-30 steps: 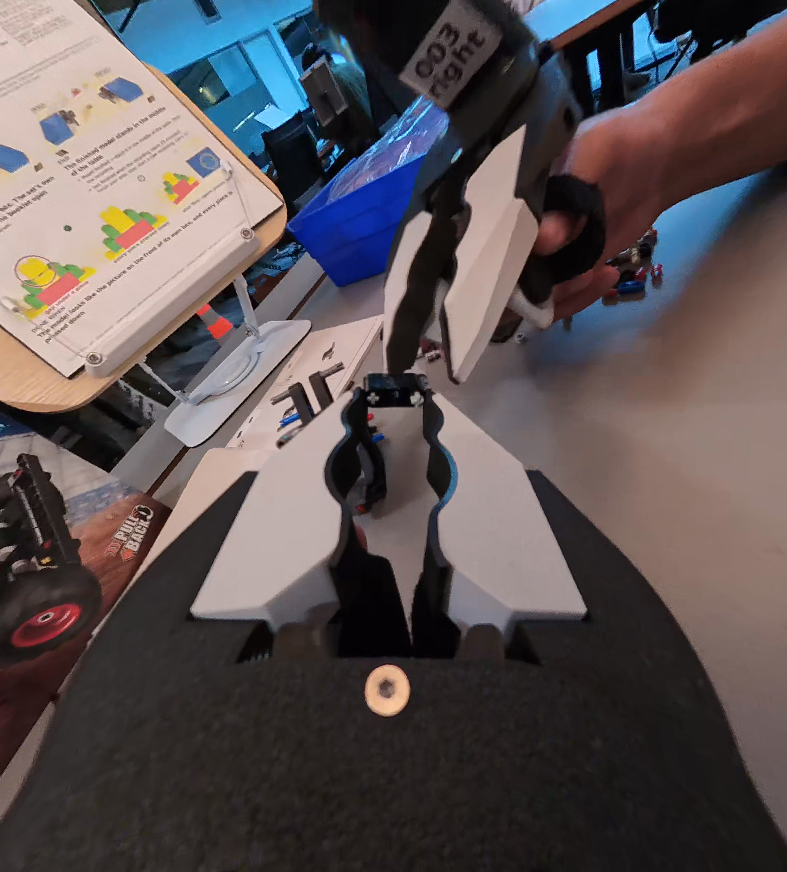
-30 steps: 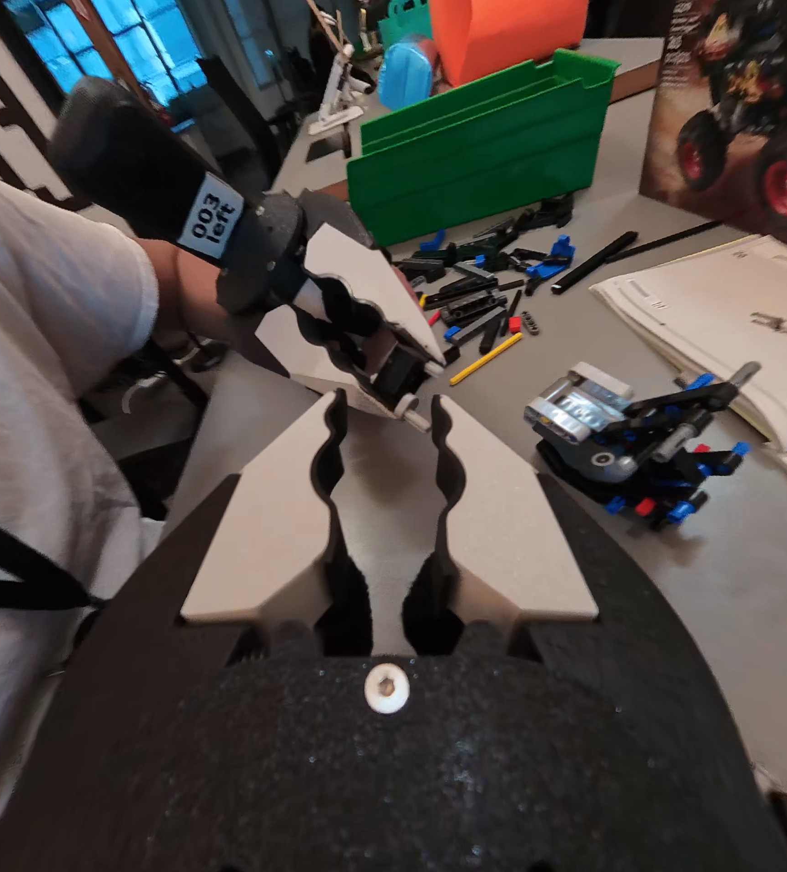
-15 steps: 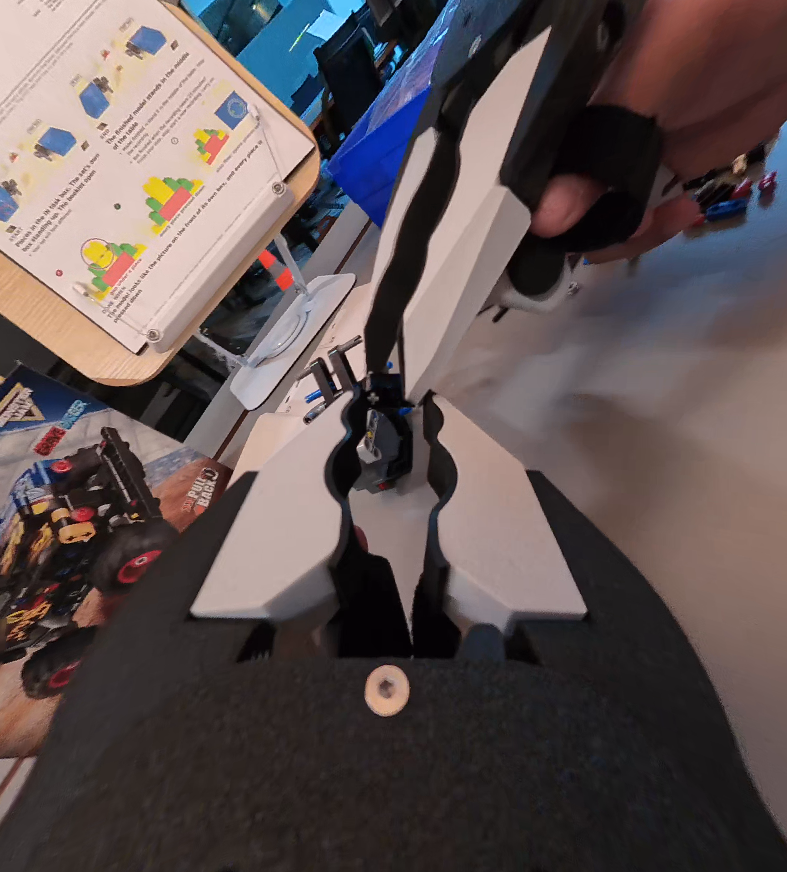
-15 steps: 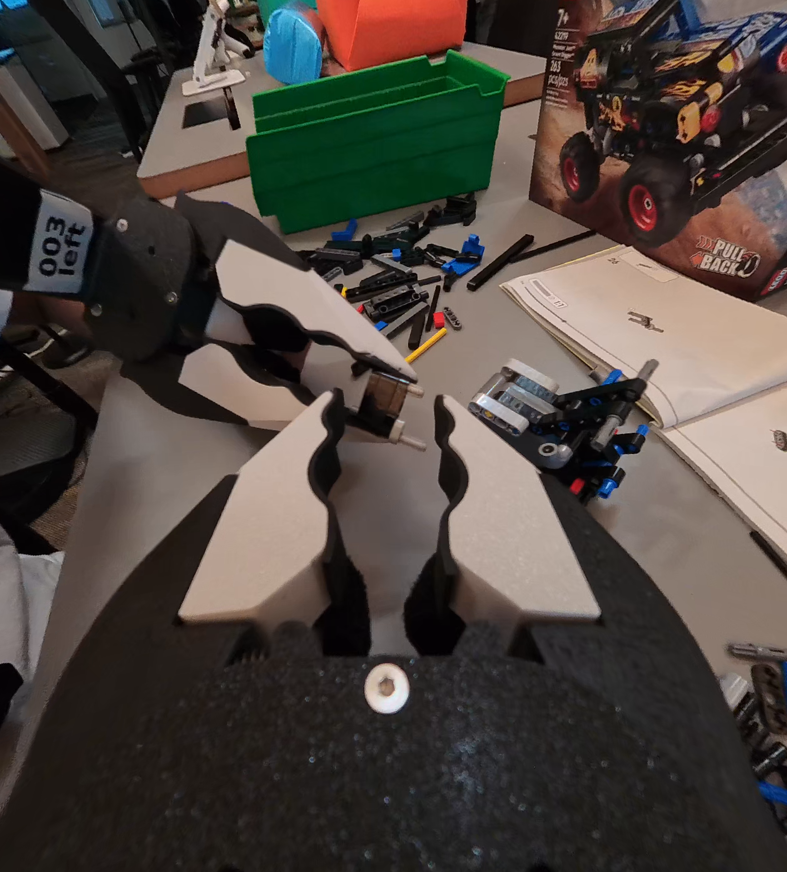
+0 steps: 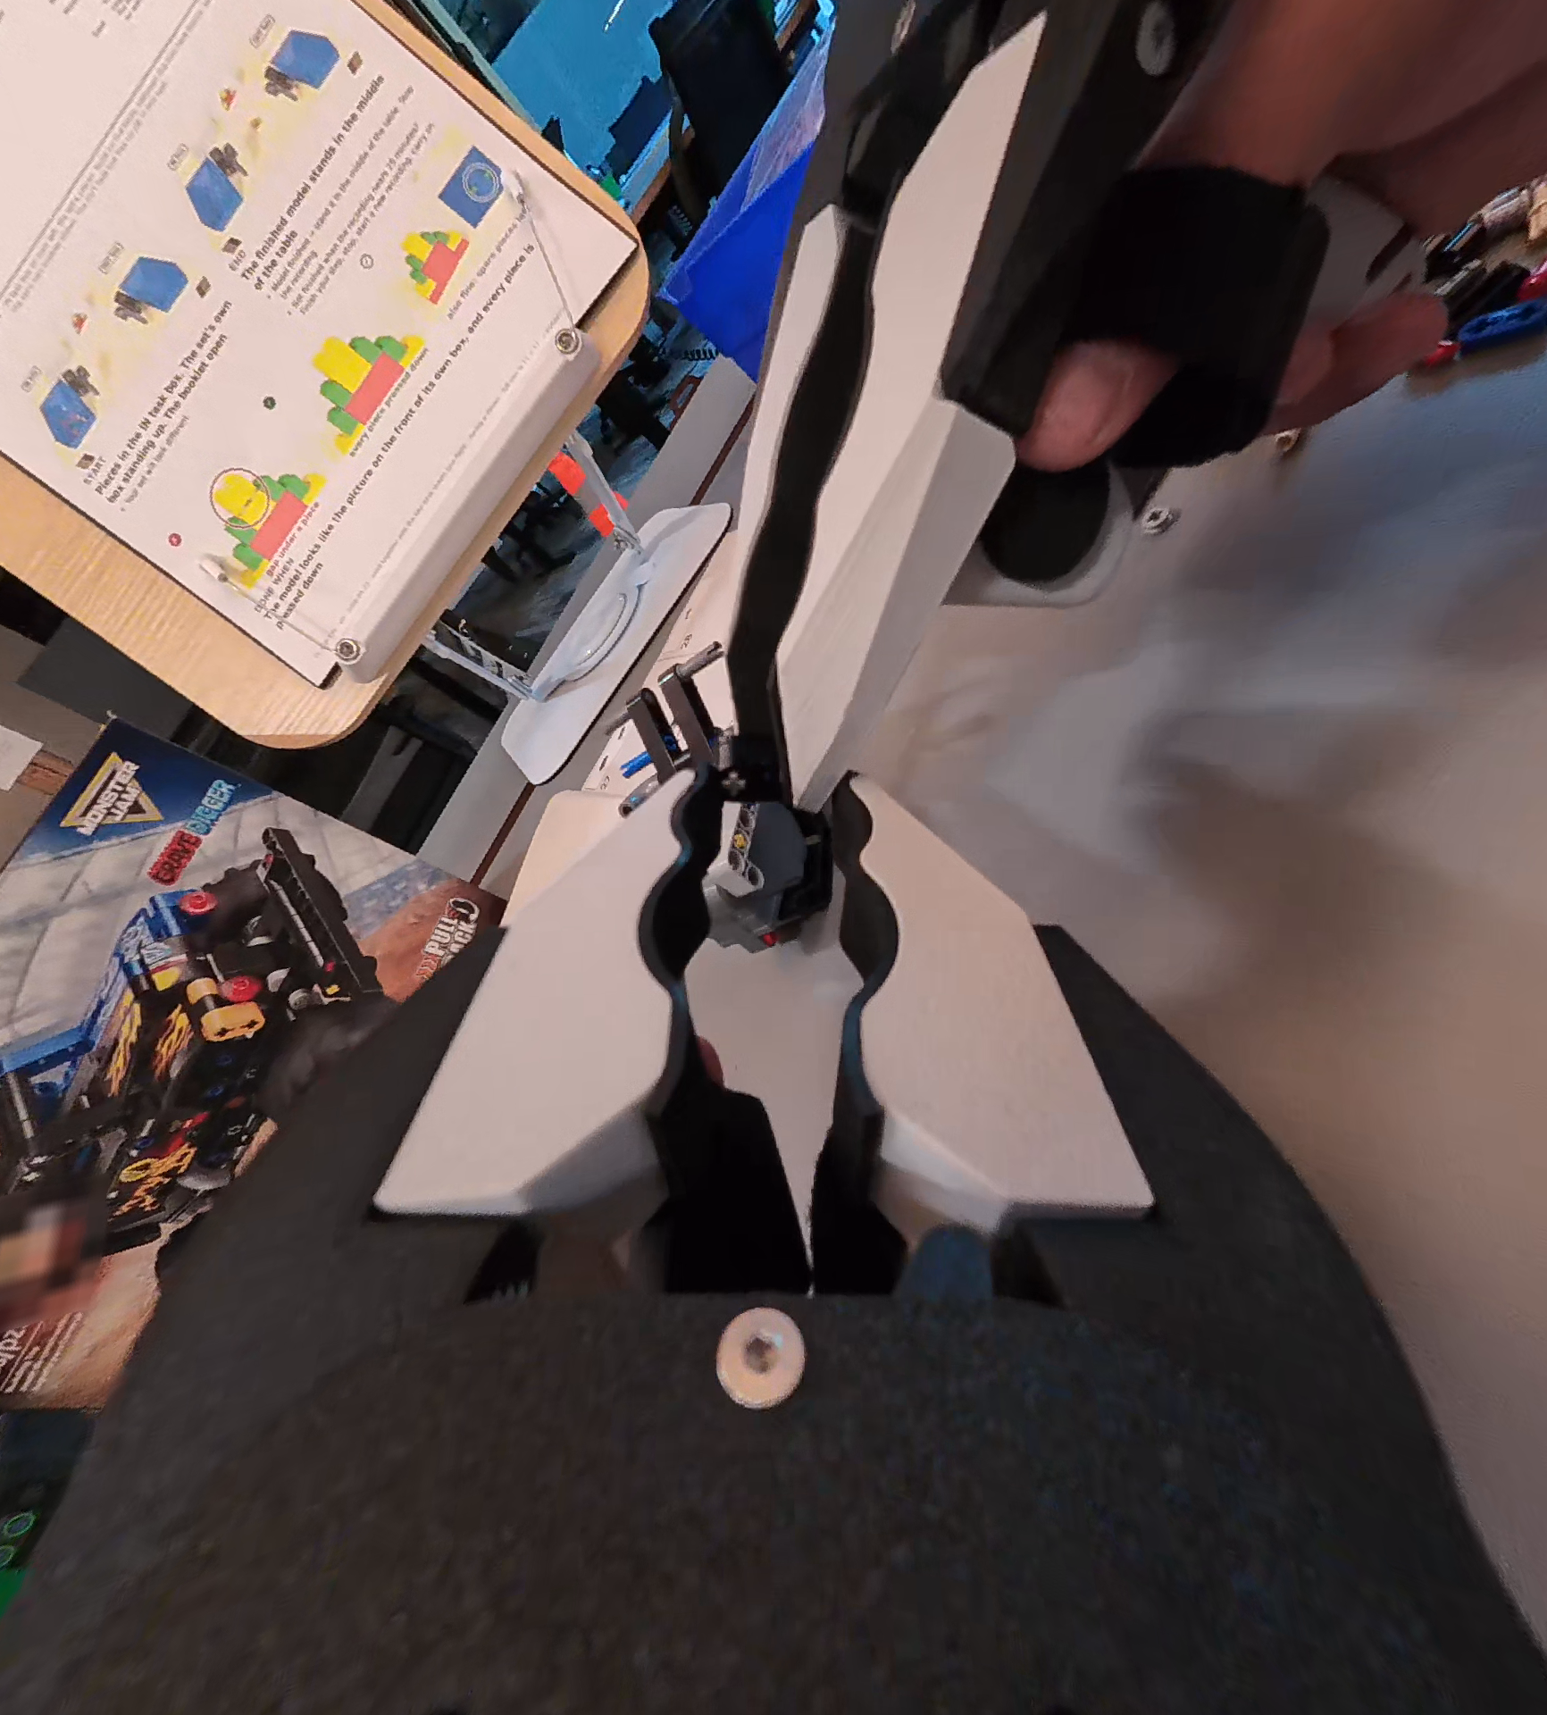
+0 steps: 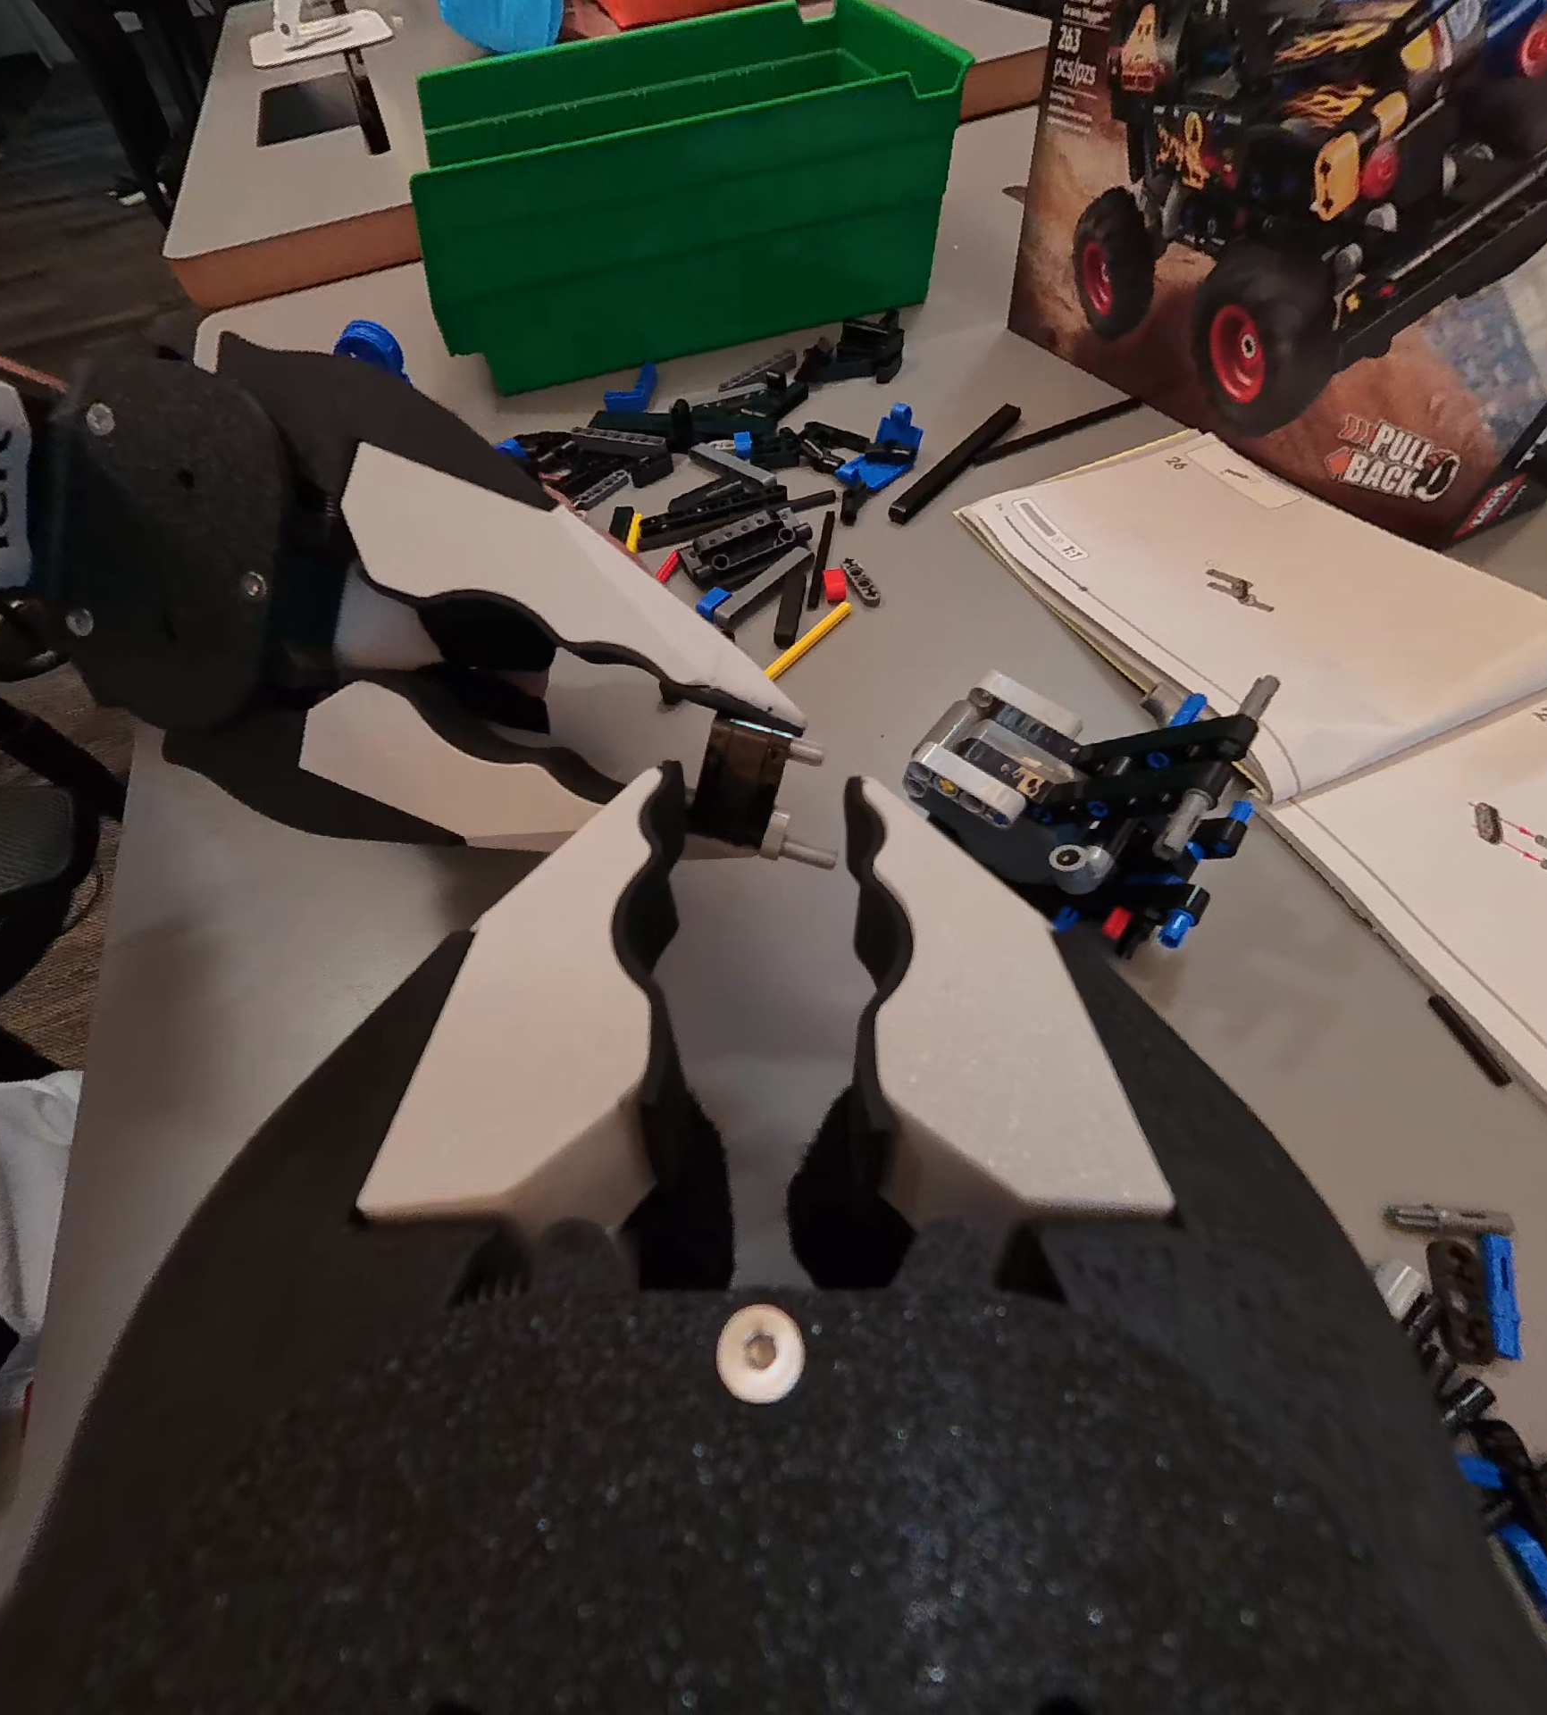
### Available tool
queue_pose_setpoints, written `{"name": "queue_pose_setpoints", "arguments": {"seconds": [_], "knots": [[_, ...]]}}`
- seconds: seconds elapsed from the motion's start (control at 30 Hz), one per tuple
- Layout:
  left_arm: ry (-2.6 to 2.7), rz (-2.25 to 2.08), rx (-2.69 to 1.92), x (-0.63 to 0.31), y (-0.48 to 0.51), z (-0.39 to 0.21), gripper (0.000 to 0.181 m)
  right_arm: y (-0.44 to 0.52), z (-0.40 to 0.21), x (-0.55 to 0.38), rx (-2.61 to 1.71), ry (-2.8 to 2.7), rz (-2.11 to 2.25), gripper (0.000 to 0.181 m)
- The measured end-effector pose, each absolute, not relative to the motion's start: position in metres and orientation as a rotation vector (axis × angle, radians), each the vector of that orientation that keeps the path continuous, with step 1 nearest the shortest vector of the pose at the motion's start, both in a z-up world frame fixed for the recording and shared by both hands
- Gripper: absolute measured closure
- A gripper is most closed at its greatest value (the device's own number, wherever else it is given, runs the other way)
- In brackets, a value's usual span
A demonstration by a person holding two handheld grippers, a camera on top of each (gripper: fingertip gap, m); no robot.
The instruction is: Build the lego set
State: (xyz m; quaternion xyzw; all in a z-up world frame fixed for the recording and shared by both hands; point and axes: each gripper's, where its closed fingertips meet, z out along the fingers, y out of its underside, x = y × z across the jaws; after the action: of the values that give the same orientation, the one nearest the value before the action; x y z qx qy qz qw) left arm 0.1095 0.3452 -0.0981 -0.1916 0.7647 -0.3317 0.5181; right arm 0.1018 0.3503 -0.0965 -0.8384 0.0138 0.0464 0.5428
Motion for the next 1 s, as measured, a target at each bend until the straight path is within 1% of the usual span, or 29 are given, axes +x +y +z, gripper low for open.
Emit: {"name": "queue_pose_setpoints", "arguments": {"seconds": [0.03,0.27,0.53,0.83,1.0], "knots": [[1.836,-0.794,-0.459,0.1097,0.3452,-0.0985,0.16,0.3501,-0.097,0.1016,-1.996,0.038,0.117,0.148],[1.836,-0.778,-0.461,0.1101,0.3458,-0.0999,0.159,0.3488,-0.0974,0.1027,-2.018,0.04,0.076,0.148],[1.837,-0.76,-0.457,0.1108,0.3463,-0.101,0.159,0.3487,-0.0984,0.0967,-2.015,0.018,0.123,0.159],[1.835,-0.752,-0.435,0.1094,0.3449,-0.1013,0.159,0.349,-0.0978,0.0956,-1.988,-0.007,0.132,0.163],[1.826,-0.75,-0.424,0.1095,0.3447,-0.0992,0.159,0.3492,-0.0956,0.0948,-1.961,0.025,0.221,0.166]]}}
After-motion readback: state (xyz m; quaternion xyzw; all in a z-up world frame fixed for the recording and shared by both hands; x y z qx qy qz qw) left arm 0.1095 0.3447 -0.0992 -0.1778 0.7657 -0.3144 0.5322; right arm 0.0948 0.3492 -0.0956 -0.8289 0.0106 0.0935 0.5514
